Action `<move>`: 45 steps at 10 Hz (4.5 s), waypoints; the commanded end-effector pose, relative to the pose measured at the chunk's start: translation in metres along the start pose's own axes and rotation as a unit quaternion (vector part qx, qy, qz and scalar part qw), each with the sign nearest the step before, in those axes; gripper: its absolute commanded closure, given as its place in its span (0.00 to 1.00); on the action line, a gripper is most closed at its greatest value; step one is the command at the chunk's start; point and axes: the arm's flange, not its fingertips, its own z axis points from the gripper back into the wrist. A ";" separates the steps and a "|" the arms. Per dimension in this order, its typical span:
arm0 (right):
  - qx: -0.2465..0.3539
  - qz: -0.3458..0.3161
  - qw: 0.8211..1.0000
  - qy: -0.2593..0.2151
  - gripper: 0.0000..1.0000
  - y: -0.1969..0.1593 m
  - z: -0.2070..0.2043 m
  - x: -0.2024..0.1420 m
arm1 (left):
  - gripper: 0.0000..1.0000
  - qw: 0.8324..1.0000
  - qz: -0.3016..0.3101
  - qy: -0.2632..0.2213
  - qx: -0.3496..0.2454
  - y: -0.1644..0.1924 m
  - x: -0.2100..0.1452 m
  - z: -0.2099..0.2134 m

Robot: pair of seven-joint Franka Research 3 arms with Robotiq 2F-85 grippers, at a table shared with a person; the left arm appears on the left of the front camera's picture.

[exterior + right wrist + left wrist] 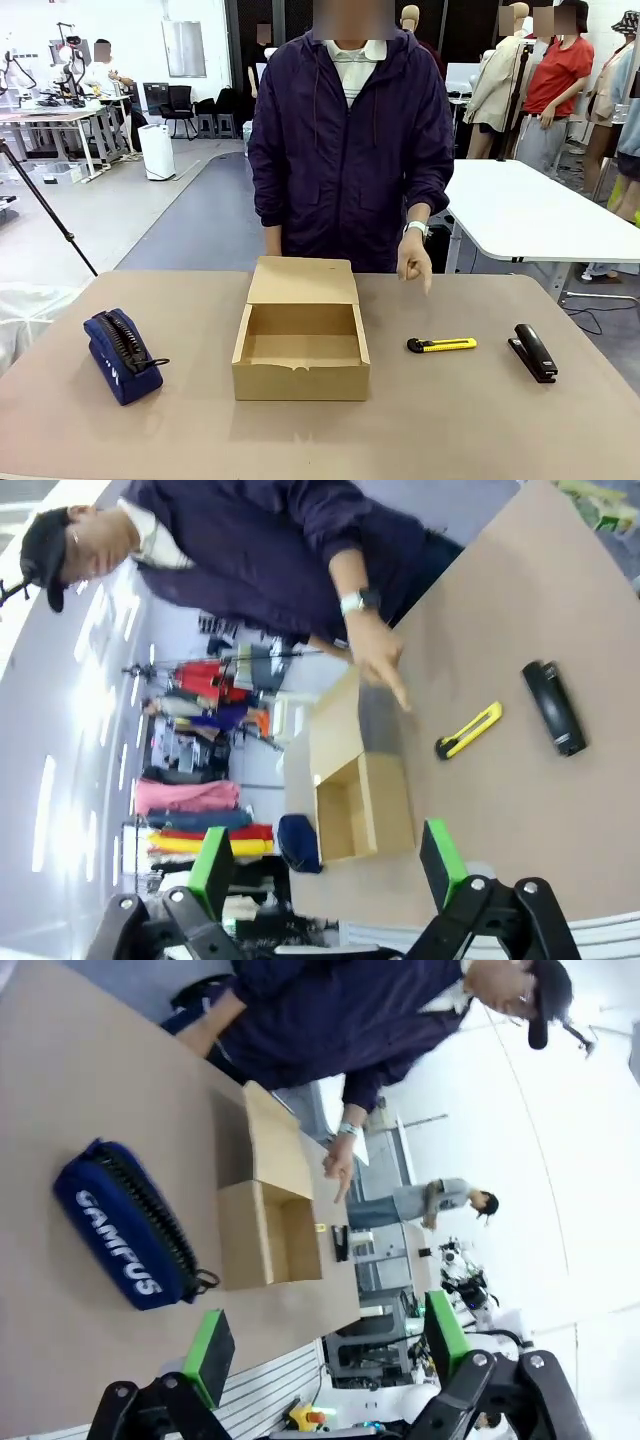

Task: Pack the items into the box.
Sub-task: Pick up the item specified by the human and place it in the Mailer Box.

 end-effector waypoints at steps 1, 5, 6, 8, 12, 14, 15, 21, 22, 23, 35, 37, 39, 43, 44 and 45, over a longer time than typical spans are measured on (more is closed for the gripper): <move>0.008 -0.001 1.000 0.029 0.00 0.007 -0.015 -0.005 | 0.00 1.000 -0.012 0.009 -0.012 -0.021 0.005 -0.002; 0.008 -0.001 1.000 0.029 0.00 0.007 -0.015 -0.005 | 0.00 1.000 -0.012 0.009 -0.012 -0.021 0.005 -0.002; 0.008 -0.001 1.000 0.029 0.00 0.007 -0.015 -0.005 | 0.00 1.000 -0.012 0.009 -0.012 -0.021 0.005 -0.002; -0.036 0.032 0.993 0.111 0.00 0.015 -0.056 0.000 | 0.00 1.000 -0.012 0.009 -0.012 -0.021 0.005 -0.002; -0.429 0.170 0.828 0.319 0.00 0.040 -0.248 -0.030 | 0.00 1.000 -0.012 0.009 -0.012 -0.021 0.005 -0.002; -0.503 0.237 0.760 0.337 0.00 0.041 -0.302 -0.055 | 0.00 1.000 -0.012 0.009 -0.012 -0.021 0.005 -0.002; -0.533 0.272 0.733 0.324 0.00 0.037 -0.321 -0.066 | 0.00 1.000 -0.012 0.009 -0.012 -0.021 0.005 -0.002; -0.469 0.239 0.788 0.318 0.00 0.016 -0.341 -0.067 | 0.00 1.000 -0.012 0.009 -0.012 -0.021 0.005 -0.002; -0.458 0.255 0.779 0.344 0.00 0.008 -0.362 -0.062 | 0.00 1.000 -0.012 0.009 -0.012 -0.021 0.005 -0.002; -0.468 0.251 0.770 0.352 0.00 -0.005 -0.381 -0.054 | 0.00 1.000 -0.012 0.009 -0.012 -0.021 0.005 -0.002; -0.030 0.700 0.306 0.645 0.00 -0.012 -0.408 -0.044 | 0.00 1.000 -0.012 0.009 -0.012 -0.021 0.005 -0.002; -0.072 0.713 0.353 0.601 0.00 -0.014 -0.411 -0.051 | 0.00 1.000 -0.012 0.009 -0.012 -0.021 0.005 -0.002; -0.131 0.645 0.439 0.612 0.00 -0.012 -0.413 -0.052 | 0.00 1.000 -0.012 0.009 -0.012 -0.021 0.005 -0.002; -0.109 0.721 0.370 0.576 0.00 -0.030 -0.439 -0.052 | 0.00 1.000 -0.012 0.009 -0.012 -0.021 0.005 -0.002; -0.137 0.728 0.373 0.558 0.00 -0.036 -0.444 -0.051 | 0.00 1.000 -0.012 0.009 -0.012 -0.021 0.005 -0.002; -0.172 0.730 0.371 0.548 0.00 -0.044 -0.450 -0.051 | 0.00 1.000 -0.012 0.009 -0.012 -0.021 0.005 -0.002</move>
